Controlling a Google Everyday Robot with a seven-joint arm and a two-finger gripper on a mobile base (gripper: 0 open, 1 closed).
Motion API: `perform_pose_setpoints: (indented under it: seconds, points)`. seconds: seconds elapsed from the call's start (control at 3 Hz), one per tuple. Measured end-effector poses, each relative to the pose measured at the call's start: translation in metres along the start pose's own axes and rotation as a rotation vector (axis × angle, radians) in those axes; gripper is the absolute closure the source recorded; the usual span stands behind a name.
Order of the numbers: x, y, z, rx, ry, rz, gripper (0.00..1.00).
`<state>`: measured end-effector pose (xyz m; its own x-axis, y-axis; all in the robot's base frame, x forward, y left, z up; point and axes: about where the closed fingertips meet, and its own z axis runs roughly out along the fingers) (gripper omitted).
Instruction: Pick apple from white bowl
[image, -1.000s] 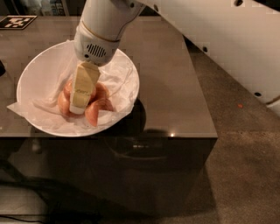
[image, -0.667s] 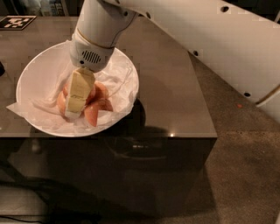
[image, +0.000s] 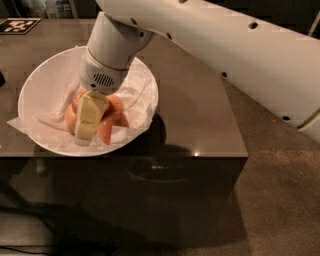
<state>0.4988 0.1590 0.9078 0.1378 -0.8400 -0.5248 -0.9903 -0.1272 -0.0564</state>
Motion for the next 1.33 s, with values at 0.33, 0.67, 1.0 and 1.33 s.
perform_pose_setpoints:
  seconds: [0.33,0.67,1.0,1.33]
  points:
    - [-0.0010,-0.0011,0.0010,0.007,-0.005,-0.003,0.19]
    - [-0.0010,-0.0011,0.0010,0.007,-0.005,-0.003,0.42]
    - [-0.0010,-0.0011,0.0010,0.007,-0.005,-0.003,0.65]
    - [-0.0011,-0.0011,0.0009,0.007,-0.004,-0.003,0.89]
